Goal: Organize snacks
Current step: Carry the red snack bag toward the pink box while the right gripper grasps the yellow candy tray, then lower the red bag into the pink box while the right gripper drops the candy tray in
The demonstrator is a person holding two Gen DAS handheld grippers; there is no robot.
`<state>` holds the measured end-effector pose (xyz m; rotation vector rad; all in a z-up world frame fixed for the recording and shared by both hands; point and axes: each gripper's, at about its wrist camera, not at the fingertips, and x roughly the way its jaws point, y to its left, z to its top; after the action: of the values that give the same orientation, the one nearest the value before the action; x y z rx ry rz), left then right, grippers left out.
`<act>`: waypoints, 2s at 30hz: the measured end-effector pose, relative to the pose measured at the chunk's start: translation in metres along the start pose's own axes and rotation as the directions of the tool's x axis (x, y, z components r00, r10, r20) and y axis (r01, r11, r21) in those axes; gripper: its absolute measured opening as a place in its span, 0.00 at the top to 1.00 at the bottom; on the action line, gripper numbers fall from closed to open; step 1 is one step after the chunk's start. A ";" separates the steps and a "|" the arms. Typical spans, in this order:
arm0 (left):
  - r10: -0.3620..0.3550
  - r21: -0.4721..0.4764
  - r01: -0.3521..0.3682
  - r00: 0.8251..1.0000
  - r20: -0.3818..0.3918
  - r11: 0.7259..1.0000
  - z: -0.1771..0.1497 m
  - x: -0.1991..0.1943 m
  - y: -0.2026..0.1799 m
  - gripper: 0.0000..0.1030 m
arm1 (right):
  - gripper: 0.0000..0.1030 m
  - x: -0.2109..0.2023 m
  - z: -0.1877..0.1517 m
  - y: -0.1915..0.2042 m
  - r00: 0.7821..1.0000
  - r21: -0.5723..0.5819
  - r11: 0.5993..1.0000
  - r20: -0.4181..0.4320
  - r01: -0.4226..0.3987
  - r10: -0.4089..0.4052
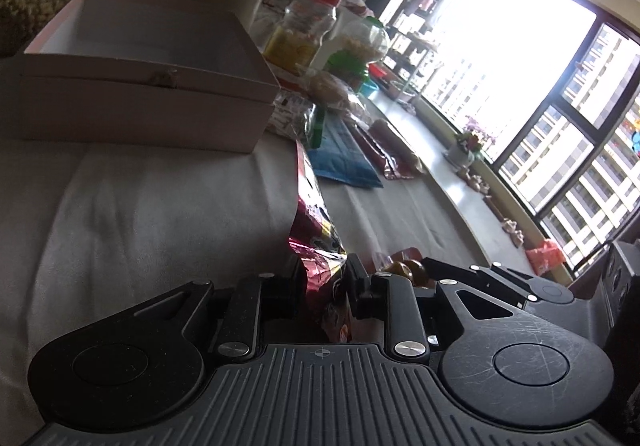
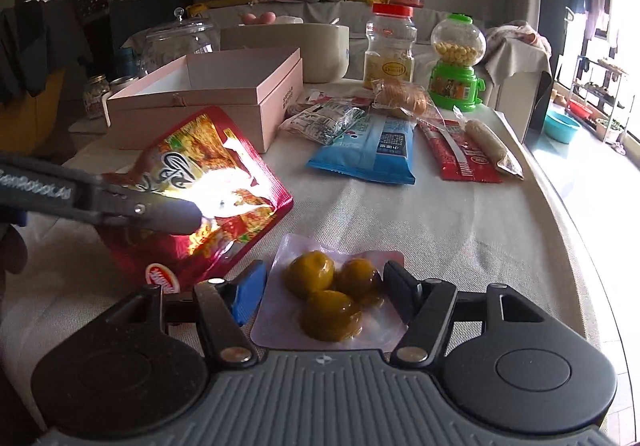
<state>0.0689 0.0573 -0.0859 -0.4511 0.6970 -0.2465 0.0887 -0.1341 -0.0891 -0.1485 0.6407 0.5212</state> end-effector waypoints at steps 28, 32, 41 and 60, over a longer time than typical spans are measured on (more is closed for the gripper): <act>-0.077 -0.154 0.098 0.988 0.135 0.983 0.007 -0.094 0.054 0.77 | 0.52 -0.046 0.029 0.008 0.997 -0.136 0.988 0.024 -0.068 0.072; -0.090 -0.162 0.101 0.993 0.076 0.982 -0.006 -0.081 0.054 0.77 | 0.52 -0.035 0.012 0.003 0.999 -0.089 0.995 -0.009 -0.034 0.034; -0.088 -0.173 0.093 0.995 0.037 0.981 -0.016 -0.072 0.055 0.77 | 0.49 -0.019 -0.004 -0.008 0.998 -0.020 0.999 -0.052 -0.039 0.038; -0.058 -0.106 0.084 0.972 0.228 0.991 0.206 -0.056 0.090 0.76 | 0.39 0.034 0.180 0.067 0.950 -0.272 0.948 0.215 -0.165 0.226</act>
<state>0.1709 0.2219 0.0416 -0.6046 0.4755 -0.2198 0.1738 -0.0099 0.0353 -0.2565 0.3478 0.8015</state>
